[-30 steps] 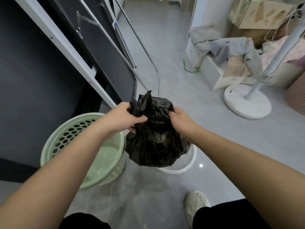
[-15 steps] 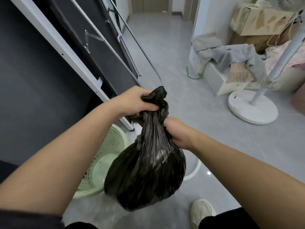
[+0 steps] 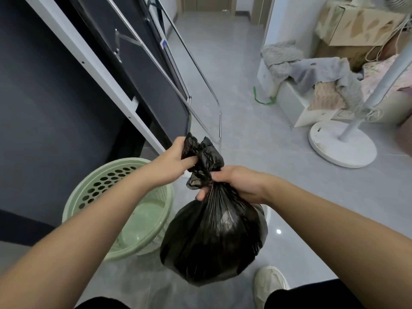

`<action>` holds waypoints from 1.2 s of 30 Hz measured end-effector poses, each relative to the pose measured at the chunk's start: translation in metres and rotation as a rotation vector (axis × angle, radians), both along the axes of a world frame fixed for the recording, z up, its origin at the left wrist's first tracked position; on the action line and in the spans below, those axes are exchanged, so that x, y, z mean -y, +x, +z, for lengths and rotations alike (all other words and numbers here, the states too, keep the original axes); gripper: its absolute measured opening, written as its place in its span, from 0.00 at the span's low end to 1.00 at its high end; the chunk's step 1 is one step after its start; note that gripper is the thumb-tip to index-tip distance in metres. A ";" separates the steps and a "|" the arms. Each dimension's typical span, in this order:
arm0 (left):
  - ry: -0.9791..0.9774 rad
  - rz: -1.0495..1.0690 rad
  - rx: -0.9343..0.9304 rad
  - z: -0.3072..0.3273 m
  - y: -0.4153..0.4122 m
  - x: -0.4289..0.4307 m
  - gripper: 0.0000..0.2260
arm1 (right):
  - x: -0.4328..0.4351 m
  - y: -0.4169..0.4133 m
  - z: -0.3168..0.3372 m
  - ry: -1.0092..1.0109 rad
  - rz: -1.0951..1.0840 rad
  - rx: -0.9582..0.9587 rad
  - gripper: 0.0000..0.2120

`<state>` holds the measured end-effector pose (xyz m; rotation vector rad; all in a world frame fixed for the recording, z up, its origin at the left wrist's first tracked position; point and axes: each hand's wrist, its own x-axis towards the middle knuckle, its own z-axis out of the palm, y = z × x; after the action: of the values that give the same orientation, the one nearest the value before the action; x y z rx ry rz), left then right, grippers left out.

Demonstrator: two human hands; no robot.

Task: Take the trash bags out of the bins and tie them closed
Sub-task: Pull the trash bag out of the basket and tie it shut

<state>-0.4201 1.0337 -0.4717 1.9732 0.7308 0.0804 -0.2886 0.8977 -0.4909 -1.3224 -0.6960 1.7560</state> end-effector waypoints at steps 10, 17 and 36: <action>1.121 -0.609 -0.033 -0.008 -0.039 0.016 0.40 | 0.007 -0.004 -0.001 -0.079 0.068 0.293 0.20; 0.864 -0.549 -0.173 -0.025 -0.010 0.027 0.05 | 0.008 -0.015 0.010 -0.045 0.254 0.391 0.28; 0.811 -0.496 -0.203 -0.035 -0.031 0.037 0.18 | 0.006 -0.005 -0.013 0.050 0.206 0.555 0.15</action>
<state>-0.4514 0.9965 -0.5067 2.9223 0.3188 -0.1501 -0.2934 0.8914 -0.5043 -1.7746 -1.2085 1.5121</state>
